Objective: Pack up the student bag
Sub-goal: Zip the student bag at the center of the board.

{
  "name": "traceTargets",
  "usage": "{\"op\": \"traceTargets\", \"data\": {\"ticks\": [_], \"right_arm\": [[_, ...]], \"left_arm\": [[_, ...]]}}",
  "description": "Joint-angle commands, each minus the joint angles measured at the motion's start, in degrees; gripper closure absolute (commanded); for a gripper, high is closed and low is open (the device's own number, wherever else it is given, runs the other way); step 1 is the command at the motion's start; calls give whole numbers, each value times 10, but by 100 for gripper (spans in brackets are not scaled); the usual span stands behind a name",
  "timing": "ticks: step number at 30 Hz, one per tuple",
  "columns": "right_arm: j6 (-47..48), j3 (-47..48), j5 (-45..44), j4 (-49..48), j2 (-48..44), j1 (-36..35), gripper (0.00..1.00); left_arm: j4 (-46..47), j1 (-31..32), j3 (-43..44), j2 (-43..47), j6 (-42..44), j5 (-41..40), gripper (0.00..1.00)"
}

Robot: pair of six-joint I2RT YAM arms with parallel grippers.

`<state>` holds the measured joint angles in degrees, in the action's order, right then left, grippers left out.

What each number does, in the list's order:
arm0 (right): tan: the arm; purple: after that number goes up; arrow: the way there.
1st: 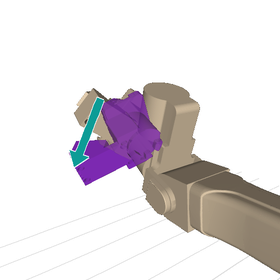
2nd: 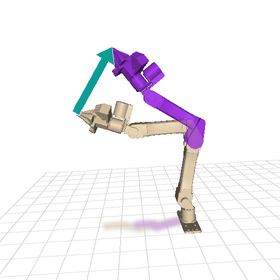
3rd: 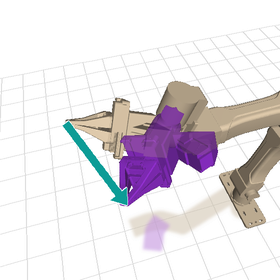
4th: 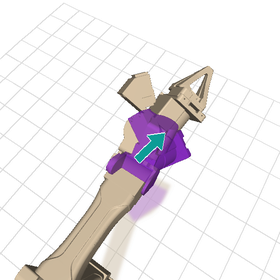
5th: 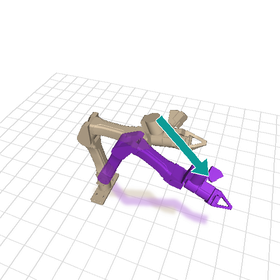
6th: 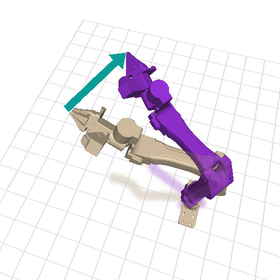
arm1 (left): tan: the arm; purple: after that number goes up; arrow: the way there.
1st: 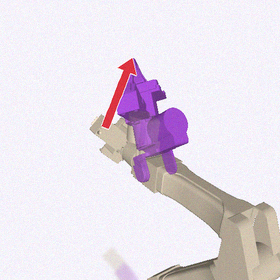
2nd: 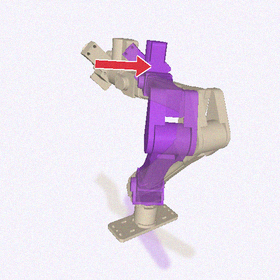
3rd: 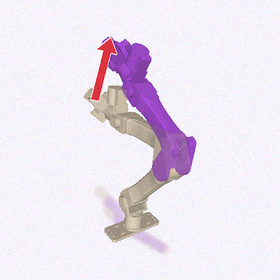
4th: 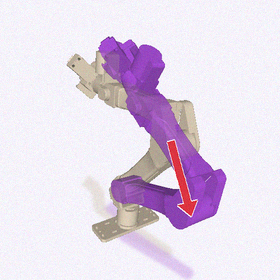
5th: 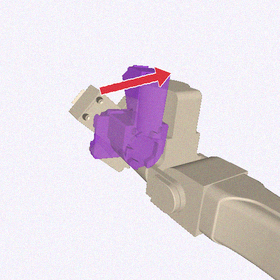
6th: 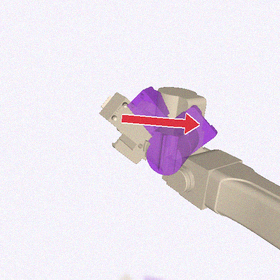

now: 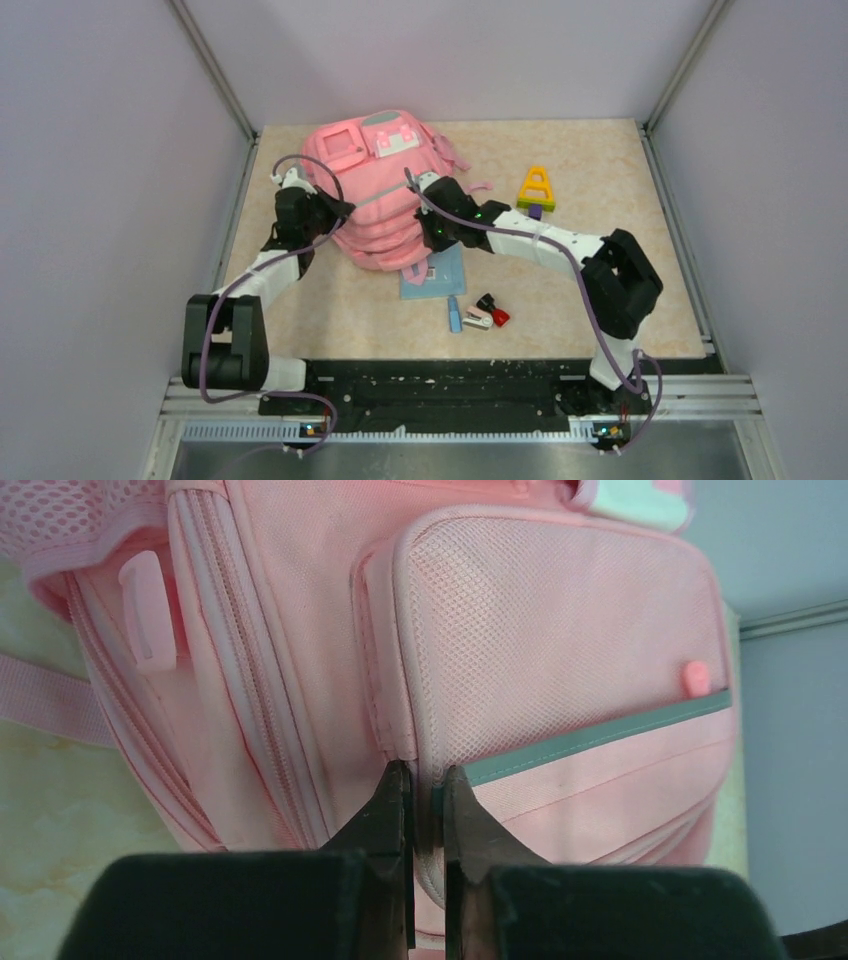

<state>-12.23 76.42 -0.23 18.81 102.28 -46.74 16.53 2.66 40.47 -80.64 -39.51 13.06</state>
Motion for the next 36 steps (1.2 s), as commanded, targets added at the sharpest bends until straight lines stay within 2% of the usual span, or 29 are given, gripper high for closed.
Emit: {"op": "traceTargets", "data": {"ticks": [1, 4, 8, 20, 24, 27, 36], "right_arm": [[-9, 104, -21, 74, 55, -65, 100], [-5, 163, -43, 118, 99, -84, 100], [-17, 194, 23, 109, 129, -92, 100], [-21, 153, 161, 53, 112, -133, 100], [-22, 106, 156, 54, 82, -138, 100], [-31, 84, 149, 37, 69, -137, 100], [-27, 167, 141, -25, 139, -146, 100]], "left_arm": [[72, 11, 5, 73, -55, 65, 100], [62, 11, 8, 104, -56, 61, 100], [56, 10, 11, 120, -59, 58, 100], [71, 9, 24, 127, -72, -7, 100], [73, 6, 21, 125, -66, -51, 100], [96, 5, 13, 122, -84, -53, 100], [110, 5, -4, 129, -116, -46, 100]]}}
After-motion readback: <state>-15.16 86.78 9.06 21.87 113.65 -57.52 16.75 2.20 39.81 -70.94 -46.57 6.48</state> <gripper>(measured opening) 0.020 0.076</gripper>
